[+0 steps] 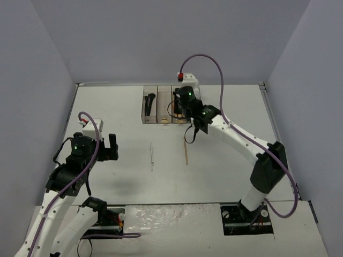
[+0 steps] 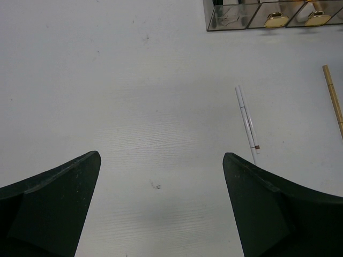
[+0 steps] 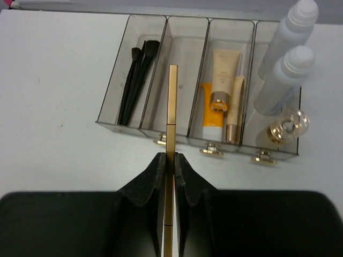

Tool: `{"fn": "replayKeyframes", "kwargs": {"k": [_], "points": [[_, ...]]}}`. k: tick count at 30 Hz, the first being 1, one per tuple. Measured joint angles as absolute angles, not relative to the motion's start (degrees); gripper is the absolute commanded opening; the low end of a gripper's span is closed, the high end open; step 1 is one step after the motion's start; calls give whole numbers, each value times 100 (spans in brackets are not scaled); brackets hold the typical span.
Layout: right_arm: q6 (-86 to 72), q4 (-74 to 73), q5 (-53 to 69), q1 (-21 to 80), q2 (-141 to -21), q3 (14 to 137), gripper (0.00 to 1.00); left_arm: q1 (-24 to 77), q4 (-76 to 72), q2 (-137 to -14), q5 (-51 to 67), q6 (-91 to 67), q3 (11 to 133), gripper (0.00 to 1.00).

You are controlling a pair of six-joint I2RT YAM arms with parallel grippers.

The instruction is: Organize the makeup

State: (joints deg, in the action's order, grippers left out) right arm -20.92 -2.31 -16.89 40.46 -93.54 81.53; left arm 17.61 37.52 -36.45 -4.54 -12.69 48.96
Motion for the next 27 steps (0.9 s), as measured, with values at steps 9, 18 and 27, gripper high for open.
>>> {"fn": "replayKeyframes", "kwargs": {"k": [9, 18, 27], "points": [[-1467, 222, -1227, 3582, -11495, 9693, 0, 1758, 3757, -3741, -456, -1271, 4893, 97], [-1496, 619, -883, 3364, -12721, 10723, 0, 1748, 3756, -3809, -451, -1271, 4893, 97], [-1894, 1018, -467, 3254, -13238, 11095, 9, 1684, 3754, -3867, -431, -1271, 4893, 97]]}}
